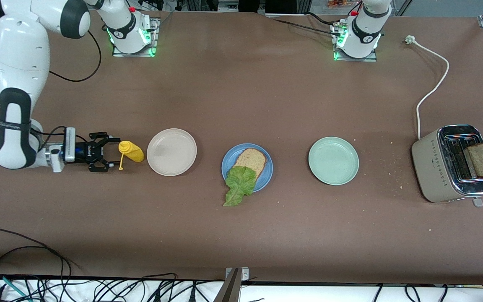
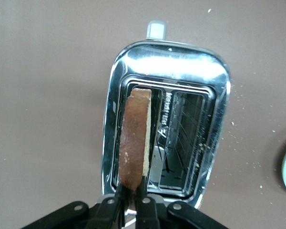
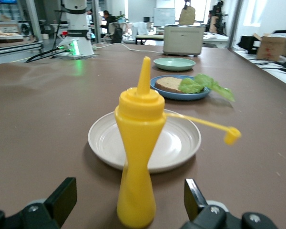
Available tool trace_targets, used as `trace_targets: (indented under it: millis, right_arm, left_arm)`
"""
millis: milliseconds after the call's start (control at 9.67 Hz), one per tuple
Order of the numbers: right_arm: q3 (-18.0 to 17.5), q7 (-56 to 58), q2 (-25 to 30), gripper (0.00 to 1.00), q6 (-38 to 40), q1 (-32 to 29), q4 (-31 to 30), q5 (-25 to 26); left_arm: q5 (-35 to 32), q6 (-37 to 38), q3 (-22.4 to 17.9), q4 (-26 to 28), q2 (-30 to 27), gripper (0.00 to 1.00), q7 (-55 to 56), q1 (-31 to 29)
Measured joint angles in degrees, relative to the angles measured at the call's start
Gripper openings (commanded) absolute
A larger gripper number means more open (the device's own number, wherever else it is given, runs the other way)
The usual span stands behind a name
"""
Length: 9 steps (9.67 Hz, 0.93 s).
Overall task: Make sandwich in blue plate with both arms
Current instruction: 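Draw back the right gripper while the left gripper carries the toast to the plate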
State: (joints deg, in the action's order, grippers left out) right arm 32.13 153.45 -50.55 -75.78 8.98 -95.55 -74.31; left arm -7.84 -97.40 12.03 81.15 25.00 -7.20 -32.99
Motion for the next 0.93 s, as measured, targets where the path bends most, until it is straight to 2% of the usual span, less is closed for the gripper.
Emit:
trace_targets:
  millis: [207,517,724,930]
  right_arm:
    - [0.31,-7.82,0.02,1.0,0.05,-3.08,1.0,0.02]
    - [2.52,-26.19,0.46,1.0,4.29,-4.59,7.91,1.92]
    - [4.42,-38.69,0.81,1.0,8.46,-4.58,11.89,2.25]
    - [6.72,-49.9,1.05,1.0,12.01,-4.57,15.95,2.59]
  left_arm:
    - [0.0,2.66,0.63,-0.13,-3.26,0.0,0.0,0.06]
    - [0.4,6.7,2.61,-0.2,-7.22,0.0,0.74,0.12]
    - [4.61,9.52,4.79,-0.23,-9.2,0.0,7.32,0.15]
    - [6.09,10.88,10.73,0.2,-9.47,0.0,19.99,0.25]
